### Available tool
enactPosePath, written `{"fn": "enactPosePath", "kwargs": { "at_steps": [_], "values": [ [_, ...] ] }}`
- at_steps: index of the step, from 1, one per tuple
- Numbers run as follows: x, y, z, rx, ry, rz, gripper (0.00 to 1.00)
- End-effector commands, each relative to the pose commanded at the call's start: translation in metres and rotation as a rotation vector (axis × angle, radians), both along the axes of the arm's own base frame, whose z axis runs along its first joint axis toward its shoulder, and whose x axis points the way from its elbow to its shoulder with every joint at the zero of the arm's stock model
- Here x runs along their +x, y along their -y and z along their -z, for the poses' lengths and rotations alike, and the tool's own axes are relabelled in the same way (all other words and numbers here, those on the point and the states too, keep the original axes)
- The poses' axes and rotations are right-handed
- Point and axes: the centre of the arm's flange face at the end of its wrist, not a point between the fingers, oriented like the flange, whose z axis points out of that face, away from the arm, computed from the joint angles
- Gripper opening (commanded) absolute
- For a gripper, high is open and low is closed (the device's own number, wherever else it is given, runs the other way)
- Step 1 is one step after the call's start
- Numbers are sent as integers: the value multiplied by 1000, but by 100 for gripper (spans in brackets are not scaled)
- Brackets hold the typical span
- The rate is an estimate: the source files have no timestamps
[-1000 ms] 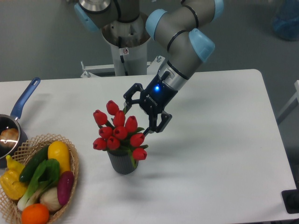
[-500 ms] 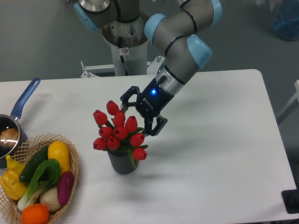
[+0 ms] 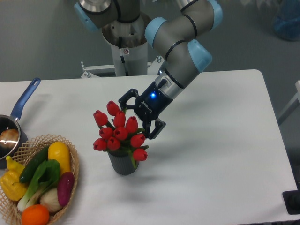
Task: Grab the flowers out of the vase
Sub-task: 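Lower the open gripper around the tulip stems above the vase rim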
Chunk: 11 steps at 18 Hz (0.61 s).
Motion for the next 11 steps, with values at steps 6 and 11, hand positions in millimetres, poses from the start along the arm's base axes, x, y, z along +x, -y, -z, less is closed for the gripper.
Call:
{"fn": "enactPosePath", "kwargs": {
  "at_steps": [6,11],
  "values": [
    [-4,-5,4,23,21,3,100],
    [-8,-7,7,36,33,2,100]
  ]
}}
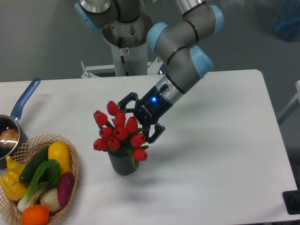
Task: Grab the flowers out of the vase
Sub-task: 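Lower the open gripper around the tulip stems above the vase rim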
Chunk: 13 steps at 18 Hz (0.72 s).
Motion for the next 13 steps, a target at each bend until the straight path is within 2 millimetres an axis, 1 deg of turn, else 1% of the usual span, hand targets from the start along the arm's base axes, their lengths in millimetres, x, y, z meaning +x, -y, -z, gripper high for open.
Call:
{"fn": "enactPosePath", "kwargs": {
  "at_steps": [2,7,13],
  "values": [
    [-1,-2,2,13,11,1,100],
    [-2,-7,-1,20,2,9,100],
    [-4,-13,5,30,-14,18,100]
  ]
}}
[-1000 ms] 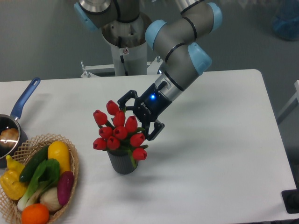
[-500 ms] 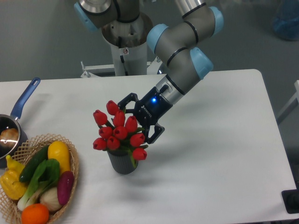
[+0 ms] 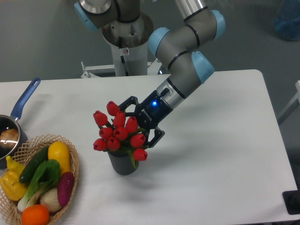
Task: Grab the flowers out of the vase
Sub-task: 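Lower the open gripper around the tulip stems above the vase rim, then close the gripper on the tulip stems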
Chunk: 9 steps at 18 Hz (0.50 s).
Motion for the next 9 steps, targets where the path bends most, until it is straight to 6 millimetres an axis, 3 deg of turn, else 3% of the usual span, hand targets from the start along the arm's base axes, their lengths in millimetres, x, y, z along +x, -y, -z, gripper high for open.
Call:
{"fn": "enactPosePath", "kwargs": {
  "at_steps": [9],
  "values": [
    [2,-1,3,4,5,6,100]
  ]
}}
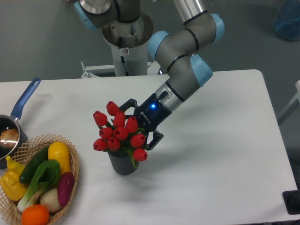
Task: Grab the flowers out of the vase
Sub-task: 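Close the gripper on the tulip stems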
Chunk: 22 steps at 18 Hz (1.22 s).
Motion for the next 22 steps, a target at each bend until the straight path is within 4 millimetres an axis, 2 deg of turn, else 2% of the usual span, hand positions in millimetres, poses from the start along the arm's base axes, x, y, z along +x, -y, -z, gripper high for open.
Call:
{"fn": "enactPosePath", "kwargs": {
  "at_steps": [9,12,15,22],
  "values": [
    [4,1,2,72,10,19,100],
    [3,2,3,74,11,17,85],
    [1,3,3,74,11,14,76],
    [0,3,0,97,25,9,70]
  ]
}}
